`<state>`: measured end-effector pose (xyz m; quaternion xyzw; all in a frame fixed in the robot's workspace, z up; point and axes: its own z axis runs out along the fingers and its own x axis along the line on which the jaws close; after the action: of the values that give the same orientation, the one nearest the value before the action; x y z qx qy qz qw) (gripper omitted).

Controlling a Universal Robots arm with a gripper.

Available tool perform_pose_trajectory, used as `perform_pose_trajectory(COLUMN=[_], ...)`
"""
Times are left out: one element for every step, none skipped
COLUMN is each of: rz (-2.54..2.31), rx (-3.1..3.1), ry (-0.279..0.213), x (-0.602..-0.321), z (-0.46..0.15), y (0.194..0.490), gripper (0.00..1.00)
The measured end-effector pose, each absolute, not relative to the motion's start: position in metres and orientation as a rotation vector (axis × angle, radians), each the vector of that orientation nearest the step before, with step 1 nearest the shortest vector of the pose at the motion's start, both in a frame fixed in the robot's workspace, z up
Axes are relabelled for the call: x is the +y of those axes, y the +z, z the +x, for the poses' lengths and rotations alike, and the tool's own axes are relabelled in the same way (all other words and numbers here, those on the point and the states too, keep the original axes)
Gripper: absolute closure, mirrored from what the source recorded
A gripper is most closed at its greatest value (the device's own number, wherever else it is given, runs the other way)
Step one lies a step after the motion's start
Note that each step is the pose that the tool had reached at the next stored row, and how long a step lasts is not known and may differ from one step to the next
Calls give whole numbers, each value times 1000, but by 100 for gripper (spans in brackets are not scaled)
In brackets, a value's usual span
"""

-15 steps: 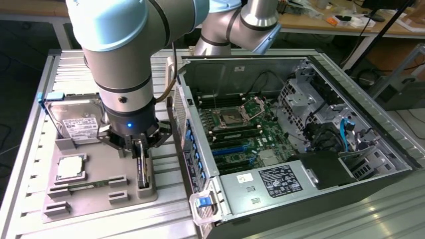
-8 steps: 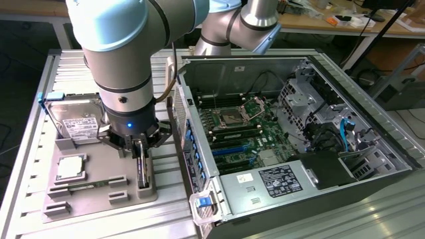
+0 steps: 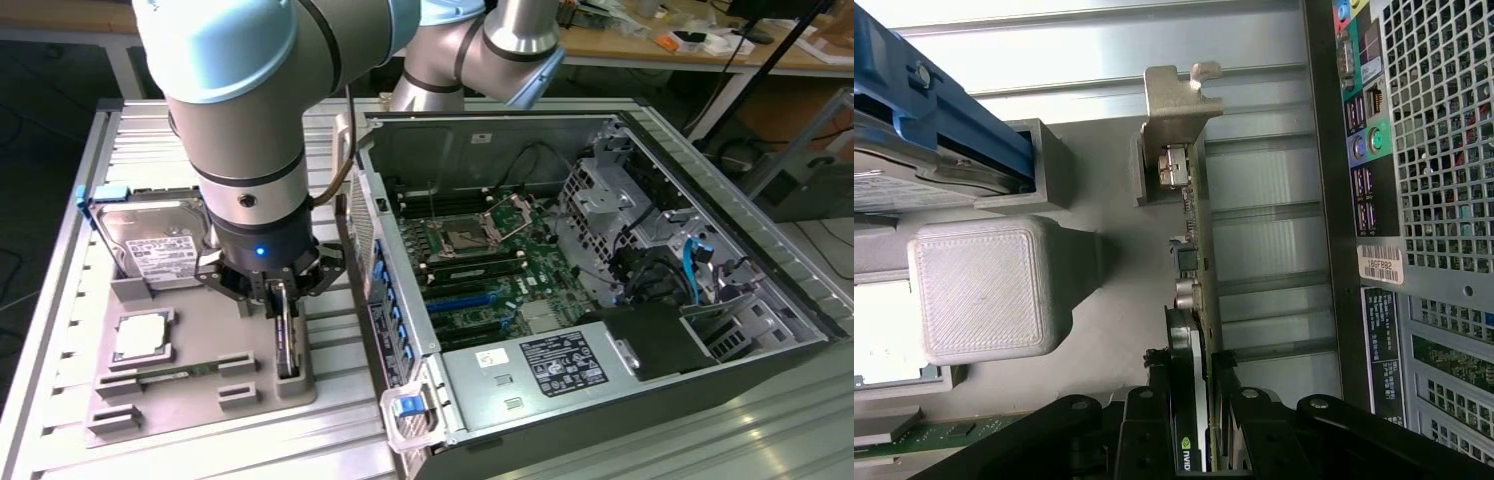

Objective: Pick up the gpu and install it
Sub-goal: 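Pick up the gpu and move the gpu toward the slot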

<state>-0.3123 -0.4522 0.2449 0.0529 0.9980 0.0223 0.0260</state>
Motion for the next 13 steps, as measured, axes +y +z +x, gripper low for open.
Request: perform_pose_trajectory(rz=[164, 164, 164, 164, 163, 164, 164, 164, 164, 164, 164, 163, 164], rx=[3085, 3085, 3085, 3085, 3085, 3085, 3085, 3085, 3085, 3085, 3085, 3085, 3085], ry=[69, 69, 69, 69, 69, 69, 69, 69, 69, 69, 69, 69, 69], x=[-452, -452, -452, -452, -452, -452, -452, -452, -452, -452, -452, -452, -452], z=[-312, -312, -312, -312, -312, -312, -312, -312, -312, -312, -312, -312, -312], y=[245, 245, 245, 246, 246, 246, 246, 246, 247, 247, 247, 247, 247], gripper=[73, 73, 73, 73, 73, 73, 73, 73, 73, 73, 73, 73, 73])
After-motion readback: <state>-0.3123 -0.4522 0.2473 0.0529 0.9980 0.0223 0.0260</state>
